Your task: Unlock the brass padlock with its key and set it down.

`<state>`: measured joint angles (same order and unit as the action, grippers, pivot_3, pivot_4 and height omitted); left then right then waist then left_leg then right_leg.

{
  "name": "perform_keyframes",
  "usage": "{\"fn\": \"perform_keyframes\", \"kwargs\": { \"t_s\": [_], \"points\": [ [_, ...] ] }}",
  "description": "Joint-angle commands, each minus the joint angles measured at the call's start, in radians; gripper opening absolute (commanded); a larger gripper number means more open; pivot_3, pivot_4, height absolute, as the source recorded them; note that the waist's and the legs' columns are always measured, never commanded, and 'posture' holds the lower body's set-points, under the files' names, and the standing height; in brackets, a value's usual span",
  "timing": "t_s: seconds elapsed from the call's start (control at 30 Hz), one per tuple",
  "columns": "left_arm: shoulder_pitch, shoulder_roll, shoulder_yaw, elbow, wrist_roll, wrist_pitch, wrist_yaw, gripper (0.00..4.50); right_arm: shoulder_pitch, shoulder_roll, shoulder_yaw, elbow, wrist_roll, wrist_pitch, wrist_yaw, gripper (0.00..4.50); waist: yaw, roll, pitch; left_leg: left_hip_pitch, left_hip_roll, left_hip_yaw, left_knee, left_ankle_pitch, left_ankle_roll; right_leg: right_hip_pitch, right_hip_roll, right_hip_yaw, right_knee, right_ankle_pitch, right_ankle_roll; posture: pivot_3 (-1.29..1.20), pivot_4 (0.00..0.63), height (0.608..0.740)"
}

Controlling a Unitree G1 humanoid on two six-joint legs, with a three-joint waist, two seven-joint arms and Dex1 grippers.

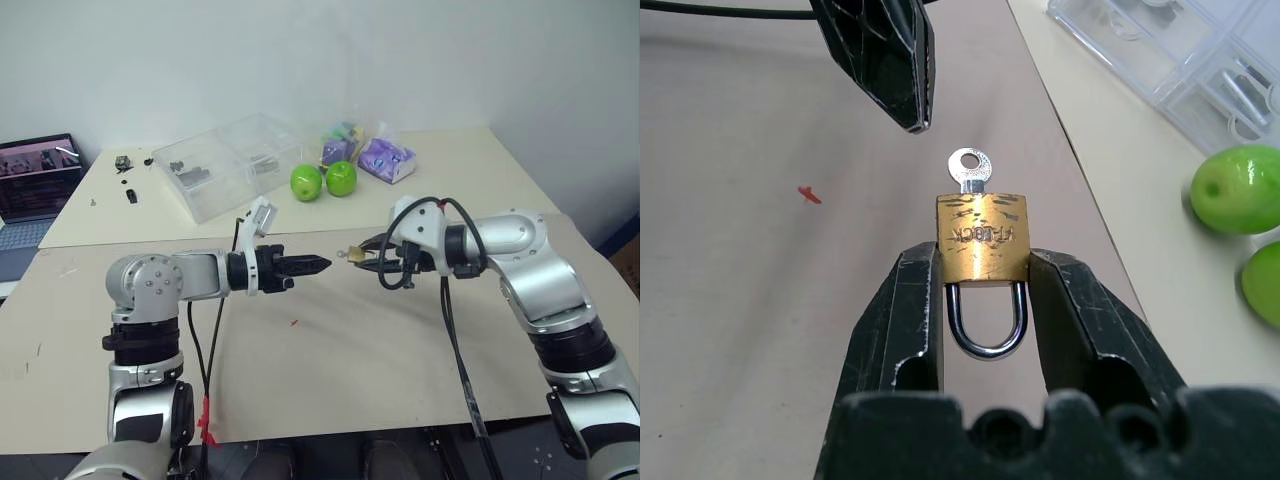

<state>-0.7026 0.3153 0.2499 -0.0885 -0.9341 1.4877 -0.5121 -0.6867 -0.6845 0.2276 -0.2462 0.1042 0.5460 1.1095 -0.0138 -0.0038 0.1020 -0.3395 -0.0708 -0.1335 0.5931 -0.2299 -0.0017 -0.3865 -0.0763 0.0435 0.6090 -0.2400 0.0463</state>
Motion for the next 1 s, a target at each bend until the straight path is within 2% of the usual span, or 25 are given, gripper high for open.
{"fn": "perform_keyframes", "kwargs": {
  "t_s": [0.03, 0.17, 0.27, 0.33, 0.43, 1.0],
  "points": [
    [-0.056, -0.026, 0.038, -0.013, -0.040, 0.015, 0.030, 0.08, -0.003, -0.002, -0.023, -0.023, 0.024, -0.015, -0.013, 0.91, 0.000, 0.000, 0.000, 0.000, 0.000, 0.000, 0.000, 0.000, 0.000, 0.000, 0.000, 0.000, 0.000, 0.000, 0.000, 0.00, 0.150, 0.740],
    [-0.057, -0.023, 0.033, -0.014, -0.039, 0.011, 0.038, 0.08, -0.005, 0.000, -0.022, -0.038, 0.031, 0.000, -0.016, 0.91, -0.003, 0.000, 0.000, 0.000, 0.000, 0.000, 0.000, 0.000, 0.000, 0.000, 0.000, 0.000, 0.000, 0.000, 0.000, 0.00, 0.150, 0.740],
    [-0.044, -0.010, 0.019, -0.021, -0.034, 0.009, 0.031, 0.82, -0.012, -0.005, -0.023, -0.045, 0.039, 0.011, -0.018, 0.91, -0.002, 0.000, 0.000, 0.000, 0.000, 0.000, 0.000, 0.000, 0.000, 0.000, 0.000, 0.000, 0.000, 0.000, 0.000, 0.00, 0.150, 0.740],
    [-0.037, -0.007, 0.018, -0.017, -0.029, 0.008, 0.035, 1.71, -0.019, -0.011, -0.024, -0.049, 0.042, 0.015, -0.019, 0.91, -0.002, 0.000, 0.000, 0.000, 0.000, 0.000, 0.000, 0.000, -0.001, 0.000, 0.000, 0.000, 0.000, 0.000, 0.000, 0.00, 0.150, 0.740],
    [-0.034, -0.003, 0.019, -0.008, -0.029, 0.009, 0.033, 2.65, -0.026, -0.017, -0.025, -0.049, 0.044, 0.018, -0.021, 0.91, 0.000, -0.001, 0.000, 0.000, 0.000, 0.000, 0.000, 0.000, -0.001, 0.000, 0.000, 0.000, 0.000, 0.000, 0.000, 0.00, 0.150, 0.740],
    [-0.052, -0.047, 0.042, 0.046, -0.034, 0.003, 0.056, 2.65, -0.035, -0.027, -0.027, -0.098, 0.059, 0.050, -0.030, 0.91, 0.000, -0.001, 0.001, 0.000, 0.000, 0.000, 0.000, 0.000, -0.001, 0.000, 0.000, 0.000, 0.000, 0.000, 0.000, 0.00, 0.150, 0.740]
  ]
}}
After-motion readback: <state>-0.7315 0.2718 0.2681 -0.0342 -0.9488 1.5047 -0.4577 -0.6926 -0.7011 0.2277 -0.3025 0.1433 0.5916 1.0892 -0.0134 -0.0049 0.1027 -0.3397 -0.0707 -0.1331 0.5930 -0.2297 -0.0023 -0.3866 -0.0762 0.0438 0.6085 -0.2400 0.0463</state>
